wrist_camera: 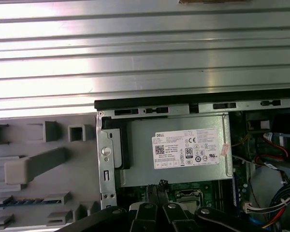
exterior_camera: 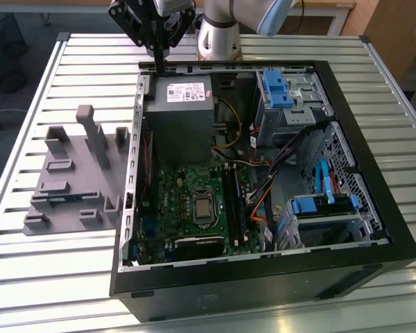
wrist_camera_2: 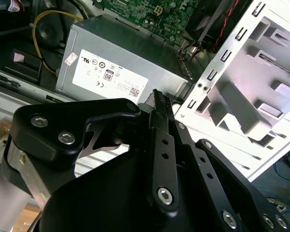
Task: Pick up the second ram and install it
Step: 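Reach for the second ram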
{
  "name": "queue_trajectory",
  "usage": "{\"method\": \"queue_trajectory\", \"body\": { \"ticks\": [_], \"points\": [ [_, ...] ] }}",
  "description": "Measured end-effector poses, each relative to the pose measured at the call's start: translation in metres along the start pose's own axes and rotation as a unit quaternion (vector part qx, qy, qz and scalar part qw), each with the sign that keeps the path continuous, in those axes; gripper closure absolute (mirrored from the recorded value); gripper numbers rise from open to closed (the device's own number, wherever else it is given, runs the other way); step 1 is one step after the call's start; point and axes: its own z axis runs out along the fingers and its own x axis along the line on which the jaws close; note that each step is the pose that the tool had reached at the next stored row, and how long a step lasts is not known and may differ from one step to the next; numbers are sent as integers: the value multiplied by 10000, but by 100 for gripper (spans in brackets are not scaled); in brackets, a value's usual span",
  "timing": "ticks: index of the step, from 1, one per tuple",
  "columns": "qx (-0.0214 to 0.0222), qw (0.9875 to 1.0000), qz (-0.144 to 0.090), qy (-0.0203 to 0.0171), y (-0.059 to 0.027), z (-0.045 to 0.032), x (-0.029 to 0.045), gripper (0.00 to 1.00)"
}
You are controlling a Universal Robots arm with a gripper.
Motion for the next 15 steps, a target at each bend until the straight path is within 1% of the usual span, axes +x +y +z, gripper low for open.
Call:
{"method": "queue_trajectory", "body": {
  "ticks": [15],
  "points": [
    [0,10000,0,0,-5,-2,66,89]
  ]
}}
